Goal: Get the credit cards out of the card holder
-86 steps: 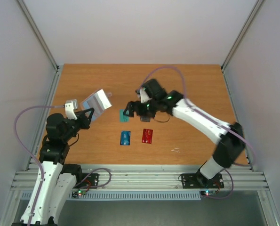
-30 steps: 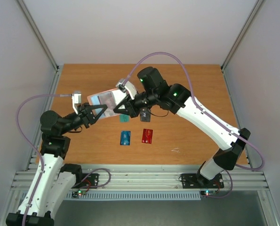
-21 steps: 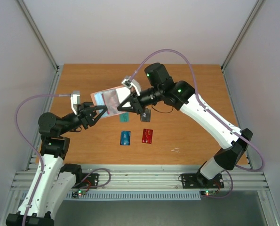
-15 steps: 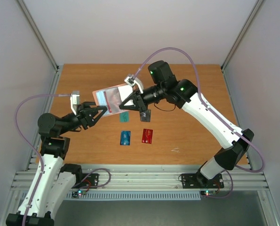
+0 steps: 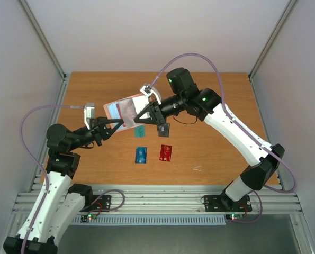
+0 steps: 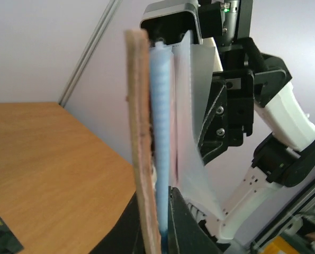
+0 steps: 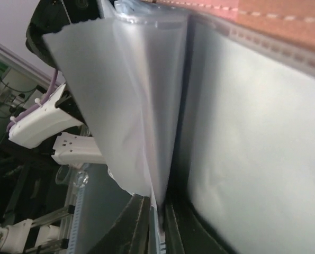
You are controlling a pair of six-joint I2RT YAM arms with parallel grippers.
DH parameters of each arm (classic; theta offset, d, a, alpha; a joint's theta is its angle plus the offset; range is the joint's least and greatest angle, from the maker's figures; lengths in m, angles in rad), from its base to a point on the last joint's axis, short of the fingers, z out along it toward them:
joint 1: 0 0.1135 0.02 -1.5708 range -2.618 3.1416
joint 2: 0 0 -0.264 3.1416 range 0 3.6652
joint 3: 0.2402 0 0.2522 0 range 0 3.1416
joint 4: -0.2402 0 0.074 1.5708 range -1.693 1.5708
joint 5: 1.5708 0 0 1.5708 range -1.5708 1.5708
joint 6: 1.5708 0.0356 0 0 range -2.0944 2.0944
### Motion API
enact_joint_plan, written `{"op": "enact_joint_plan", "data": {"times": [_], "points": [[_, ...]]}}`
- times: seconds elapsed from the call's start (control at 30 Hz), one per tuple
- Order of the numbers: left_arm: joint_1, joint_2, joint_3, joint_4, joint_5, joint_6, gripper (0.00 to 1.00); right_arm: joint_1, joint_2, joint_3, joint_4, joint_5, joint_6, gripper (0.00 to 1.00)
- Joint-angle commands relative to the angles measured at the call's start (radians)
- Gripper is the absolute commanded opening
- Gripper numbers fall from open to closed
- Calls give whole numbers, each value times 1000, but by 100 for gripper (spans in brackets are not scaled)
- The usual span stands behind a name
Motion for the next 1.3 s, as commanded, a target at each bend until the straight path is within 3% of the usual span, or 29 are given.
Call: {"op": "enact_joint_plan", "data": {"times": [0.0, 0.1, 0.23, 0.3, 0.37, 0.43, 0.47, 0.53, 0.63, 0.7, 0.77, 0.83, 0.9, 1.13, 1.27], "points": [[-9, 11, 19, -22, -44, 17, 0, -3, 3, 2, 70, -51, 34, 18], [-9, 14, 62, -321, -261, 58, 0, -105, -29, -76, 157, 6, 147, 38], [-11, 41, 126, -733, -736, 465, 0, -217, -68, -135, 67, 258, 196, 46], [-14, 50, 103, -792, -955, 873, 0, -211, -78, -120, -14, 360, 147, 48], [-14, 43, 52, -738, -1148, 1201, 0, -188, -83, -115, -55, 418, 132, 47], [-14, 34, 47, -673, -1217, 1360, 0, -136, -85, -115, -46, 455, 117, 46], [-13, 32, 69, -665, -1200, 1367, 0, -99, -83, -112, -31, 458, 107, 45], [-7, 37, 131, -726, -1053, 1250, 0, -19, -58, -97, 18, 411, 81, 45], [-6, 25, 173, -751, -658, 952, 0, 59, -7, -47, 99, 212, 75, 44], [-6, -5, 144, -625, -320, 693, 0, 61, 9, -45, 181, 140, 129, 43], [-6, -39, 78, -362, -174, 455, 0, 58, 6, -44, 193, 165, 139, 41], [-4, -49, 29, -143, -119, 191, 0, 42, -4, -47, 184, 189, 142, 39], [-2, -40, 29, -62, -73, 83, 0, 17, -19, -61, 186, 184, 158, 36], [-1, -36, 41, 48, 56, 25, 0, -25, -51, -64, 164, 142, 133, 35], [-1, -33, 40, 58, 61, 14, 0, -25, -31, -41, 153, 74, 125, 22]]}}
